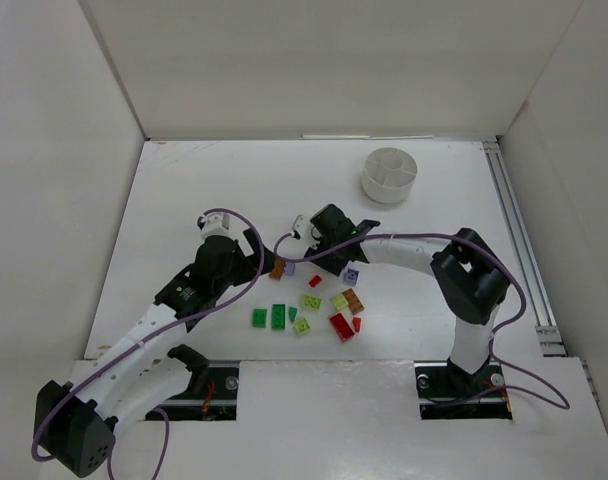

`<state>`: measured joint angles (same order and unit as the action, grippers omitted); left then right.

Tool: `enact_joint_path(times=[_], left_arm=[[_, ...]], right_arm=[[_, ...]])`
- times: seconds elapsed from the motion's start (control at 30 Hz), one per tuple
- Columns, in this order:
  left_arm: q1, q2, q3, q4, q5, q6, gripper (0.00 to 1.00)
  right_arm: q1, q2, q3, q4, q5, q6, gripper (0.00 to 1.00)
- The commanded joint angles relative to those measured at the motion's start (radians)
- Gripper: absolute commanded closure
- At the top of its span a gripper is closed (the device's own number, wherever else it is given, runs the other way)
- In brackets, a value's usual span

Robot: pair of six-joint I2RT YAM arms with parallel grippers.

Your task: Sort the legos into containers by color

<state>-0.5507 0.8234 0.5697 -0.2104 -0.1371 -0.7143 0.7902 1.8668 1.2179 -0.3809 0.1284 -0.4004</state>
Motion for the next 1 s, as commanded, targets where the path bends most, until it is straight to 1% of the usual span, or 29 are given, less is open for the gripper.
enact_joint_path(times=[0.0,0.03,0.1,0.13,0.2,0.23,0.3,0.37,0.4,0.47,0.5,0.53,0.6,0.63,0.7,0.77,0.8,0.93,0.97], left_arm=[[-0.006,-0.009,0.041,0.019,-0.022,0.013,0.0],[-0.006,-0.009,0.041,0.019,-0.022,0.013,0.0],[-0.006,-0.009,0.05,0.019,-0.022,0.013,0.0],[-0.006,-0.009,0.05,0.01,-0.022,0.013,0.0],[-0.006,0.0,0.061,0.009,-0.022,0.022,0.0],[-0.006,0.009,0.061,0.009,-0.022,0.022,0.0],[-0.006,0.02,0.071,0.019,-0.022,0.022,0.0],[-0.006,0.037,0.082,0.029,-0.022,0.032,0.0],[-0.006,0.055,0.093,0.029,-0.022,0.032,0.0],[-0.006,0.103,0.122,0.011,-0.022,0.021,0.0],[-0.006,0.124,0.166,-0.022,-0.022,0.021,0.0],[-0.006,0.149,0.192,-0.043,-0.022,0.021,0.0],[-0.006,0.233,0.248,-0.087,-0.013,0.021,0.0],[-0.006,0.258,0.293,-0.121,-0.013,0.035,0.0],[-0.006,0.321,0.32,-0.121,-0.013,0.045,0.0],[-0.006,0.348,0.334,-0.11,-0.003,0.059,0.0],[-0.006,0.371,0.344,-0.098,-0.002,0.073,0.0],[-0.006,0.425,0.372,-0.049,0.019,0.125,0.0],[-0.006,0.436,0.386,-0.038,0.03,0.156,0.0]], right_arm=[[-0.019,0.025,0.037,0.007,-0.078,-0.038,0.42],[-0.034,0.025,0.037,0.007,-0.129,-0.038,0.47],[-0.045,0.025,0.037,-0.006,-0.182,-0.058,0.56],[-0.045,0.025,0.037,-0.006,-0.209,-0.058,0.66],[-0.055,0.006,0.037,-0.006,-0.219,-0.058,0.73],[-0.055,-0.006,0.037,-0.006,-0.233,-0.058,0.78],[-0.065,-0.035,0.037,0.022,-0.243,-0.058,0.82],[-0.075,-0.095,0.028,0.054,-0.243,-0.045,0.83],[-0.1,-0.115,0.028,0.068,-0.243,-0.044,0.84],[-0.135,-0.173,0.028,0.112,-0.254,0.007,0.86],[-0.158,-0.19,0.044,0.112,-0.298,0.024,0.86],[-0.211,-0.205,0.067,0.123,-0.317,0.044,0.86],[-0.265,-0.247,0.087,0.132,-0.351,0.09,0.86],[-0.316,-0.261,0.088,0.148,-0.351,0.109,0.86],[-0.359,-0.294,0.088,0.194,-0.351,0.153,0.84],[-0.409,-0.304,0.088,0.24,-0.323,0.187,0.84],[-0.42,-0.313,0.088,0.25,-0.305,0.233,0.84],[-0.433,-0.313,0.101,0.296,-0.173,0.244,0.84],[-0.433,-0.313,0.101,0.306,-0.117,0.244,0.84]])
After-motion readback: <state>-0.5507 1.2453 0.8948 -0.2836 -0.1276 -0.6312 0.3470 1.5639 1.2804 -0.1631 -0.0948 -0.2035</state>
